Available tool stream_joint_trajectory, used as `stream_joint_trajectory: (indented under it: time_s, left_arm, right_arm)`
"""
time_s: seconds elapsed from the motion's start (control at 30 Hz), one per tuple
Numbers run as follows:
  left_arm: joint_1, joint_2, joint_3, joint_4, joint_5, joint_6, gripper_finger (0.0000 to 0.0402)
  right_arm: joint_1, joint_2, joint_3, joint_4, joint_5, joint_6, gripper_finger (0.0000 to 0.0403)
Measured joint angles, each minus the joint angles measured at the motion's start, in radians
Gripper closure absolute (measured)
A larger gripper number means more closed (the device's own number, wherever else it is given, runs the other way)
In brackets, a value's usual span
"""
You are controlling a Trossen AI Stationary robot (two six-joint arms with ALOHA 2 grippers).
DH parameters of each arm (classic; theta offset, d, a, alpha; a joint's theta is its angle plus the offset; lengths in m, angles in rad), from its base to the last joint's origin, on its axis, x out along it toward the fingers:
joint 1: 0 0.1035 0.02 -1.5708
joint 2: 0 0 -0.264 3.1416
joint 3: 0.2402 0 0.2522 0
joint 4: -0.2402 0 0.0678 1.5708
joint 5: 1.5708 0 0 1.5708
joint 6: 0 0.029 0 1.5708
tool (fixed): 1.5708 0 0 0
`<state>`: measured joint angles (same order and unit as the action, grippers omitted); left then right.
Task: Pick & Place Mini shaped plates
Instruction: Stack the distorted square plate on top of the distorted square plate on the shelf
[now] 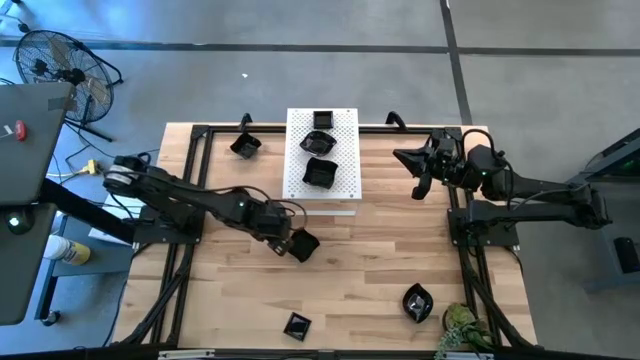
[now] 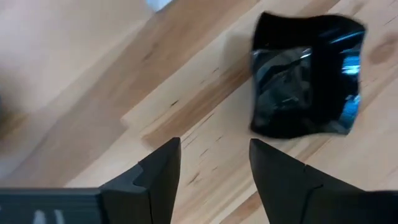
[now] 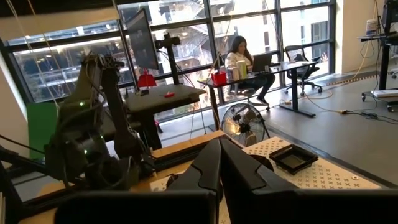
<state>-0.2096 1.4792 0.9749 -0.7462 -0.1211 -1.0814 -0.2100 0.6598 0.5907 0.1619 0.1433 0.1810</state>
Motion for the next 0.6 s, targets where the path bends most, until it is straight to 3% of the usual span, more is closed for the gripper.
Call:
stream_joint_trajectory:
  time_s: [0.27,0.6]
  left_arm:
    - [0.000,0.083,0.000,0.166,-0.001,0.060,0.0213]
    - [0.000,0.158,-0.001,0.164,-0.012,0.061,0.0230]
  right_arm:
    - [0.000,0.000,0.000,0.000,0.000,-0.002,0.0400]
    - [0.000,0.000,0.000,-0.002,-0.001,0.000,0.0398]
